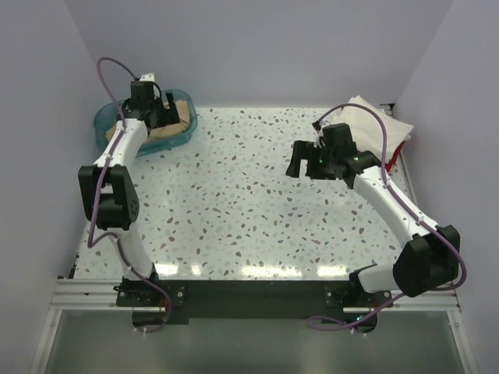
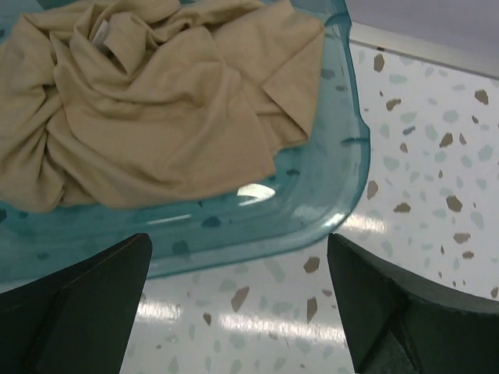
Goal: Fold and stack the t-shirts
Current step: Grab the tshirt from the pile
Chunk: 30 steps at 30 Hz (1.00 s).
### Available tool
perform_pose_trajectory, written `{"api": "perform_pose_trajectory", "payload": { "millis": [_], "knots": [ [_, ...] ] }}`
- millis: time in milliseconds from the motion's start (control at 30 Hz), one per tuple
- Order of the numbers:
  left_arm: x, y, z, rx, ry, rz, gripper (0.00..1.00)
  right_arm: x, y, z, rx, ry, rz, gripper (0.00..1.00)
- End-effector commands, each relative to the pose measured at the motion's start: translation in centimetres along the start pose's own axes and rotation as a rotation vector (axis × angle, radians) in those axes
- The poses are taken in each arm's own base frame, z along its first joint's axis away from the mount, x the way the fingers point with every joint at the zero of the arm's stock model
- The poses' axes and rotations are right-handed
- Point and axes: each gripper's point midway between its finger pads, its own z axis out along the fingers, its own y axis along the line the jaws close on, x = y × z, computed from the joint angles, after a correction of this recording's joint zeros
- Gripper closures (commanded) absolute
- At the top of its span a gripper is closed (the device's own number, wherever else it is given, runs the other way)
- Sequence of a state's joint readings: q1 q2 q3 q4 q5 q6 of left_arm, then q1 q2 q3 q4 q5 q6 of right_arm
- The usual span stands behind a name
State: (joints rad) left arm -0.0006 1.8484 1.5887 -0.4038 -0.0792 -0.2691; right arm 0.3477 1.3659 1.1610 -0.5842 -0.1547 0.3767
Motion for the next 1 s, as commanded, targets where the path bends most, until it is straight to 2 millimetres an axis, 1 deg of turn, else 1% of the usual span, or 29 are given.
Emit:
{"api": "perform_pose_trajectory", "payload": {
  "millis": [0, 33, 67, 133, 167, 200, 233, 267, 333, 367, 400, 433, 500, 533, 567, 600, 633, 667, 733, 767, 800, 833, 900, 933, 967],
  "knots": [
    [-3.6, 1.7, 3.2, -0.036, -0.059, 0.023, 0.00, -2.3, 0.7, -0.7, 0.018, -0.051, 0.046, 0.02],
    [-3.7, 1.8, 4.1, -0.044, -0.056, 0.024, 0.00, -2.5, 0.6, -0.6, 0.029, -0.055, 0.049, 0.02],
    [-4.2, 2.0, 5.8, -0.054, -0.059, 0.027, 0.00, -2.7, 0.4, -0.6, 0.039, -0.062, 0.052, 0.01],
    [-4.3, 2.3, 7.5, -0.076, -0.059, 0.040, 0.00, -3.4, 0.1, -0.4, 0.063, -0.078, 0.067, 0.01],
    [-4.2, 2.3, 9.1, -0.082, -0.057, 0.044, 0.00, -3.6, 0.1, 0.0, 0.069, -0.076, 0.072, 0.01],
    [-4.2, 2.4, 9.9, -0.085, -0.057, 0.053, 0.00, -3.7, 0.1, 0.2, 0.075, -0.079, 0.082, 0.01],
    [-4.9, 2.2, 10.4, -0.080, -0.078, 0.055, 0.00, -3.8, 0.1, 0.4, 0.075, -0.078, 0.102, 0.01],
    [-3.6, 2.5, 12.0, -0.086, -0.054, 0.062, 0.00, -3.9, 0.0, 1.0, 0.079, -0.078, 0.114, 0.01],
    [-3.1, 2.7, 13.2, -0.095, -0.052, 0.073, 0.00, -3.9, 0.1, 1.5, 0.076, -0.074, 0.140, 0.01],
    [-2.0, 2.9, 14.1, -0.105, -0.033, 0.077, 0.00, -3.8, 0.0, 1.9, 0.078, -0.068, 0.150, 0.01],
    [-1.6, 3.4, 14.5, -0.121, -0.025, 0.082, 0.01, -3.7, 0.1, 2.2, 0.078, -0.063, 0.156, 0.01],
    [-0.6, 3.6, 15.0, -0.131, -0.005, 0.085, 0.01, -3.7, 0.0, 2.3, 0.080, -0.061, 0.166, 0.01],
    [0.4, 4.1, 15.3, -0.155, 0.016, 0.087, 0.08, -3.5, -0.1, 2.7, 0.087, -0.050, 0.183, 0.01],
    [1.2, 4.3, 15.4, -0.160, 0.032, 0.091, 0.11, -3.5, -0.1, 2.8, 0.089, -0.049, 0.186, 0.01],
    [1.3, 4.5, 15.2, -0.163, 0.034, 0.093, 0.17, -3.6, -0.2, 3.0, 0.091, -0.052, 0.191, 0.02],
    [1.2, 4.4, 15.1, -0.162, 0.025, 0.097, 0.39, -3.7, -0.1, 3.2, 0.091, -0.052, 0.194, 0.02],
    [1.1, 4.6, 14.4, -0.164, 0.019, 0.097, 0.49, -3.8, -0.2, 3.3, 0.094, -0.054, 0.195, 0.02],
    [0.5, 4.5, 13.9, -0.161, 0.001, 0.096, 0.67, -4.0, -0.1, 3.3, 0.093, -0.060, 0.194, 0.02],
    [-0.9, 4.1, 12.7, -0.154, -0.041, 0.091, 0.84, -4.1, 0.0, 3.7, 0.090, -0.051, 0.187, 0.02],
    [-3.1, 3.8, 11.1, -0.145, -0.087, 0.081, 0.96, -4.4, 0.3, 3.8, 0.076, -0.051, 0.182, 0.02],
    [-4.3, 3.5, 10.2, -0.137, -0.118, 0.075, 1.00, -4.3, 0.3, 4.2, 0.072, -0.040, 0.171, 0.02],
    [-6.7, 3.0, 8.1, -0.125, -0.174, 0.066, 1.00, -4.4, 0.5, 4.2, 0.065, -0.038, 0.168, 0.02],
    [-9.1, 2.2, 5.8, -0.091, -0.239, 0.050, 1.00, -4.7, 0.9, 4.4, 0.045, -0.032, 0.154, 0.03],
    [-11.1, 1.8, 3.3, -0.076, -0.290, 0.040, 1.00, -4.7, 1.0, 4.5, 0.038, -0.028, 0.152, 0.03],
    [-11.9, 1.3, 2.1, -0.052, -0.311, 0.035, 1.00, -4.8, 1.1, 4.4, 0.030, -0.031, 0.145, 0.03]
  ]
}}
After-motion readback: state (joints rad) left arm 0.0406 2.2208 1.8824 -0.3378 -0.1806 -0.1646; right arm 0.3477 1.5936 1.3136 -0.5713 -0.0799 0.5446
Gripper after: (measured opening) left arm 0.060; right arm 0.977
